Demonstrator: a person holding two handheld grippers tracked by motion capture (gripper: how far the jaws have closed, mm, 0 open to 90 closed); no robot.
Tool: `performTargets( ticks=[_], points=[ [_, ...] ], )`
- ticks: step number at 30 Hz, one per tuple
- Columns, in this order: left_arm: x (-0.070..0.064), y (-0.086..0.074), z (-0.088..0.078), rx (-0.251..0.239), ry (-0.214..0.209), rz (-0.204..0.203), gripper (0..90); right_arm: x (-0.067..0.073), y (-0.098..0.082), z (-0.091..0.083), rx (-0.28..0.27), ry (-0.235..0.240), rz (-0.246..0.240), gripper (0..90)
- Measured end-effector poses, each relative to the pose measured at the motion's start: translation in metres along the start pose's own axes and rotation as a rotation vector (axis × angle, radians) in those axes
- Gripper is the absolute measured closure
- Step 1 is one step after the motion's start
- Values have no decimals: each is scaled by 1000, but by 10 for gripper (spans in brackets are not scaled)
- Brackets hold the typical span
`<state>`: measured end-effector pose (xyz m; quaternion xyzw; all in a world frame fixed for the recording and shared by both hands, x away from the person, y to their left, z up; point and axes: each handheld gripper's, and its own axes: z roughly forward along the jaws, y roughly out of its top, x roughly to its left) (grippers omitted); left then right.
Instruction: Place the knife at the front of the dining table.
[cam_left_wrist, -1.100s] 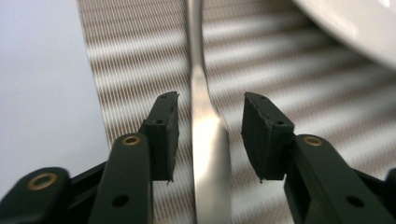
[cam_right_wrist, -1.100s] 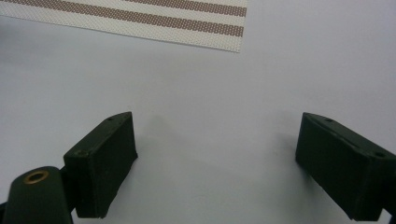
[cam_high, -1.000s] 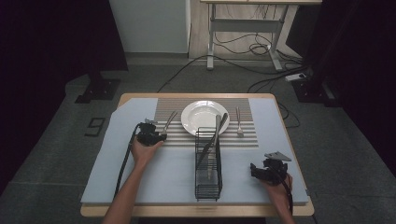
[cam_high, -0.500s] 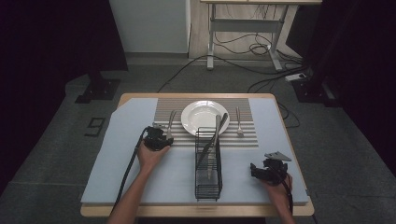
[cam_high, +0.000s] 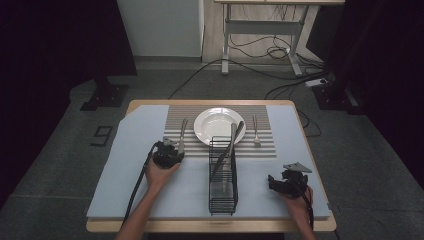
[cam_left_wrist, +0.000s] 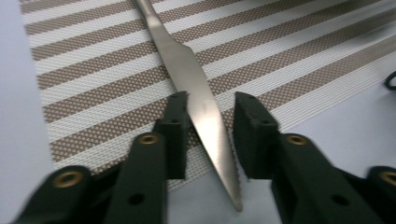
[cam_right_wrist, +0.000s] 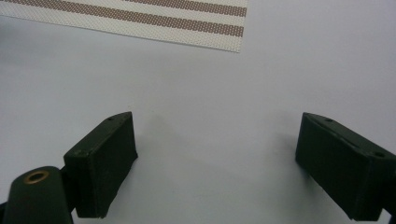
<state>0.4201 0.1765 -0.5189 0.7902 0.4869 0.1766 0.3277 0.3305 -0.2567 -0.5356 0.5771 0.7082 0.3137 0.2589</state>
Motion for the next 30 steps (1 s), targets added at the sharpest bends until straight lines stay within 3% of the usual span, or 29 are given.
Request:
performTargets(
  ticks=[5,18,30],
  points=[
    [-2,1,4,-16,29,-8,710,0,0,0,0,0,0,120],
    [1,15,20,-48,73,-79,738,0,0,0,1,0,3,120],
    [2,26,32,-65,94,-123,744,0,0,0,0,1,2,120]
  ],
)
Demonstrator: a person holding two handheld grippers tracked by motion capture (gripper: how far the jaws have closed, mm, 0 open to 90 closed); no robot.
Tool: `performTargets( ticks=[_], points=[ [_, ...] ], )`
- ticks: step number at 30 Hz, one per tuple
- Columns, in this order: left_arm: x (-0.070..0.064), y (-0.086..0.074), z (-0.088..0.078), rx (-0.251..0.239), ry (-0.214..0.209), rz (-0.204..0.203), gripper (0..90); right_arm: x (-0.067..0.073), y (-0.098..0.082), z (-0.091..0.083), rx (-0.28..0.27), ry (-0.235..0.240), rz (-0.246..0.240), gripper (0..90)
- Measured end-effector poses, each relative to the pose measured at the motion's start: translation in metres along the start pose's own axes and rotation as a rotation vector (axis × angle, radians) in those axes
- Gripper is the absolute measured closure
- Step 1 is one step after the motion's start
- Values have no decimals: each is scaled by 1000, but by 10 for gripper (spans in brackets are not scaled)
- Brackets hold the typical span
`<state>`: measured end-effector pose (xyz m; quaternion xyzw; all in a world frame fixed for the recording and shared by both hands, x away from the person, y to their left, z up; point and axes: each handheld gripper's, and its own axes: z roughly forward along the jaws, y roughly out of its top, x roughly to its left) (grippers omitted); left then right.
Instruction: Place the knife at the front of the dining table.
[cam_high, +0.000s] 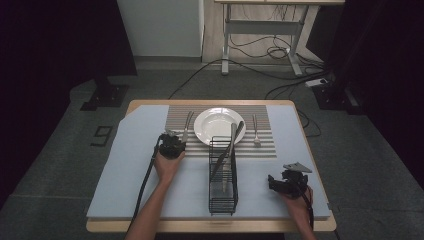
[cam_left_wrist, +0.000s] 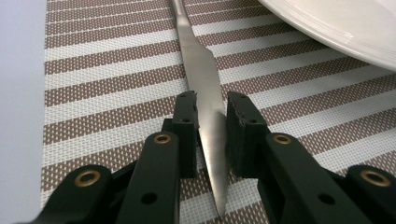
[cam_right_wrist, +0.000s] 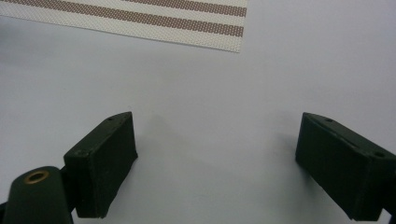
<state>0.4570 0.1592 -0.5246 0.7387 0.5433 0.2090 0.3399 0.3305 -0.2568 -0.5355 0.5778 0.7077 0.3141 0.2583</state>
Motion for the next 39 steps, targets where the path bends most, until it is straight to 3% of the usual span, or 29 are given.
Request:
performTargets(
  ticks=[4,9,16,27,32,35,39],
  points=[
    [-1,-1,-1,1,-16,4,737,0,0,0,0,0,-1,120],
    [-5,-2,-2,1,-50,11,632,0,0,0,0,0,0,120],
    [-4,-3,-3,-4,-85,-1,557,0,0,0,0,0,-1,120],
    [-5,-2,-7,-17,-100,-4,530,0,0,0,0,0,0,120],
    [-1,-2,-19,-43,-120,-8,480,0,0,0,0,0,-1,120],
    [2,-3,-30,-56,-129,14,444,0,0,0,0,1,1,120],
    [7,-7,-45,-75,-175,21,403,0,0,0,1,1,2,120]
  ],
)
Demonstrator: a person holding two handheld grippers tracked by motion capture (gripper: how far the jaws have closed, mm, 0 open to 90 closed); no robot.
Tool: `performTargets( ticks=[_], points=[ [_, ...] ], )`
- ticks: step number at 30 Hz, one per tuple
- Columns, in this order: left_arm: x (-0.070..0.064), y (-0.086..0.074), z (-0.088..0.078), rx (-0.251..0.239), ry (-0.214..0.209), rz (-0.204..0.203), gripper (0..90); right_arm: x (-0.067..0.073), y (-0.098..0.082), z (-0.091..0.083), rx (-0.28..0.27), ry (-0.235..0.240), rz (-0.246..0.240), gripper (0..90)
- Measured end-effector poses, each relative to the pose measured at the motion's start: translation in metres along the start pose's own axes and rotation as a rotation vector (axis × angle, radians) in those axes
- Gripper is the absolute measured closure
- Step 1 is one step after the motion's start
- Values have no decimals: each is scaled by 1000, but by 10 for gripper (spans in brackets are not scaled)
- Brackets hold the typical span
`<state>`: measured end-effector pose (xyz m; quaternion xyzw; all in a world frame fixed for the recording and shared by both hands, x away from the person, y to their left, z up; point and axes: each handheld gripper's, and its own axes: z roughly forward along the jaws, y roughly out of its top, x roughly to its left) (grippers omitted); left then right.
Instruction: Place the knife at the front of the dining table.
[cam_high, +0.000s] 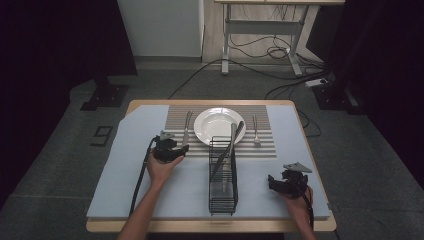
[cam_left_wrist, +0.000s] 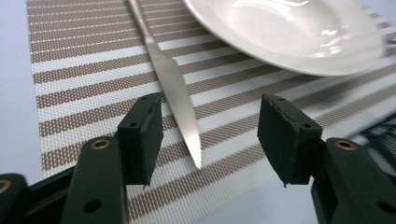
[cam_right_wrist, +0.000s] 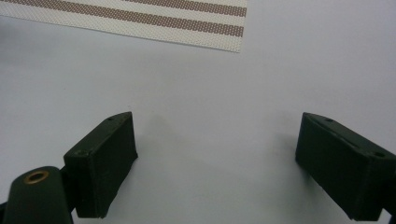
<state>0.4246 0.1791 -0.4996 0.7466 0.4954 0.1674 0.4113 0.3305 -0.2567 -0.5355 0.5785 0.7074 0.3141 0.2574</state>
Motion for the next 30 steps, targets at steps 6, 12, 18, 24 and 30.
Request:
performTargets(
  ticks=[6,12,18,24,30],
  points=[
    [6,-7,-23,-15,-16,21,376,0,0,0,-1,0,-1,120],
    [15,-23,-45,-6,-31,30,371,0,0,0,0,0,0,120],
    [19,-43,-63,5,-51,35,367,0,0,0,0,1,0,120],
    [14,-64,-77,11,-59,43,360,0,0,0,0,0,1,120],
    [13,-76,-81,20,-54,51,355,0,0,0,-1,1,0,120]
  ],
)
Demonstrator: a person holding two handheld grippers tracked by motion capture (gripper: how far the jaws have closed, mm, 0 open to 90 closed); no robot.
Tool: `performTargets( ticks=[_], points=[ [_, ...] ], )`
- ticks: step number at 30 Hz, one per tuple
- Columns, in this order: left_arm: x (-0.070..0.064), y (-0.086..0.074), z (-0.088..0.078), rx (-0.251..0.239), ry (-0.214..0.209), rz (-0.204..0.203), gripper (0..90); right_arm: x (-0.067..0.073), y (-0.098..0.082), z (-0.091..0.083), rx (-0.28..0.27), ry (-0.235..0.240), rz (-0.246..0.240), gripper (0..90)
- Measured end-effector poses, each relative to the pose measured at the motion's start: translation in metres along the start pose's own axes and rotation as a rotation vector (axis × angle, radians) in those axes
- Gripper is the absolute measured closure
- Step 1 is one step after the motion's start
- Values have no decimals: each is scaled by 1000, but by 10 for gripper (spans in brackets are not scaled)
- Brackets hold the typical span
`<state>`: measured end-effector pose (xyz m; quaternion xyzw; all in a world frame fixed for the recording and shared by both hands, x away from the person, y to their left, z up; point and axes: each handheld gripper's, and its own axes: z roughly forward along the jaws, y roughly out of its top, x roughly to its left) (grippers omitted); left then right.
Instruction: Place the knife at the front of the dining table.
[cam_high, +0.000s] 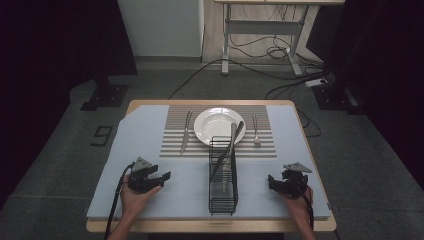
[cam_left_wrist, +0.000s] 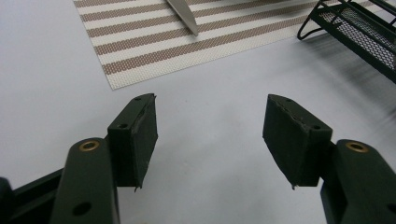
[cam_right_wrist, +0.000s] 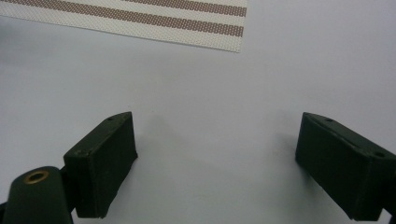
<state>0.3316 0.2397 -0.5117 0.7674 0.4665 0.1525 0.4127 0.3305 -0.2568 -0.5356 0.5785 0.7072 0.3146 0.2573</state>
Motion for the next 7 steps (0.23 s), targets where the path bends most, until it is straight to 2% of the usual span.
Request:
performTargets(
  ticks=[7],
  points=[
    [2,-2,1,6,4,-4,349,0,0,0,1,0,1,120]
  ],
)
